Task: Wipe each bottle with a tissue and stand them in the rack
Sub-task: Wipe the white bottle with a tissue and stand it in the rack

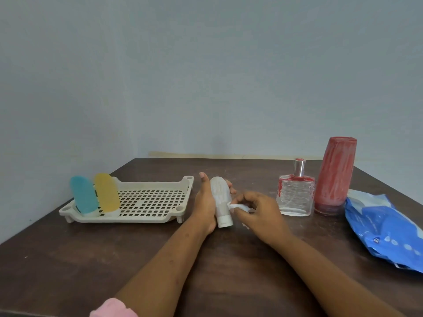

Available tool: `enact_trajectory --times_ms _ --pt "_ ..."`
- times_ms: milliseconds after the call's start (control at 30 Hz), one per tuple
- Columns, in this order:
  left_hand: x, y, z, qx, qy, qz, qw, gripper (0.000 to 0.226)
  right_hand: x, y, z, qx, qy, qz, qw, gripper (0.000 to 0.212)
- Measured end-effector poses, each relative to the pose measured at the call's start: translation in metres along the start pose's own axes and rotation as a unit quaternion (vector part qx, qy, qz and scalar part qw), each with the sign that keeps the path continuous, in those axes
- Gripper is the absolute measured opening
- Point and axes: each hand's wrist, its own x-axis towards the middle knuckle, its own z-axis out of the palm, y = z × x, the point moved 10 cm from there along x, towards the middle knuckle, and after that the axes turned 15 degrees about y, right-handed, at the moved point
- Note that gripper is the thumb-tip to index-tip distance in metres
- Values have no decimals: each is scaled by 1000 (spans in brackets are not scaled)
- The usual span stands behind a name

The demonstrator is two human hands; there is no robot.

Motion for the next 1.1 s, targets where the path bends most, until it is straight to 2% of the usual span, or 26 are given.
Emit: enact_trajectory --times_ms 100,300,400,467,533,667,767,833,933,1100 --pt "1 2 -2 7 14 16 1000 79 -4 1 3 -19 -27 -4 999 10" --pt "-1 -2 0 7 9 -7 1000 78 5 5 -5 -13 40 6 999 4" --pt "0 0 -2 4 27 -3 1000 75 -1 -7 0 -3 20 -26 999 12" --pt "0 1 -1 6 27 1 1000 74 -3 -7 1 -10 8 -31 999 10" --pt "-2 1 -1 10 29 1 1000 73 1 -3 -3 -18 21 -22 999 8" --pt "-5 3 -4 30 37 5 999 69 4 -5 -5 -17 61 -21 998 18" --pt "-6 3 -7 52 60 -5 997 60 0 -16 0 -14 46 -46 998 20" --pt "-6 2 -6 49 47 -10 998 65 -2 -16 -1 -19 38 -50 998 20" --pt "-3 -3 -3 37 28 -21 999 72 3 -9 -9 -19 69 -31 997 31" --pt "-7 -4 2 67 7 -37 997 68 1 -20 -7 -3 73 -41 996 30"
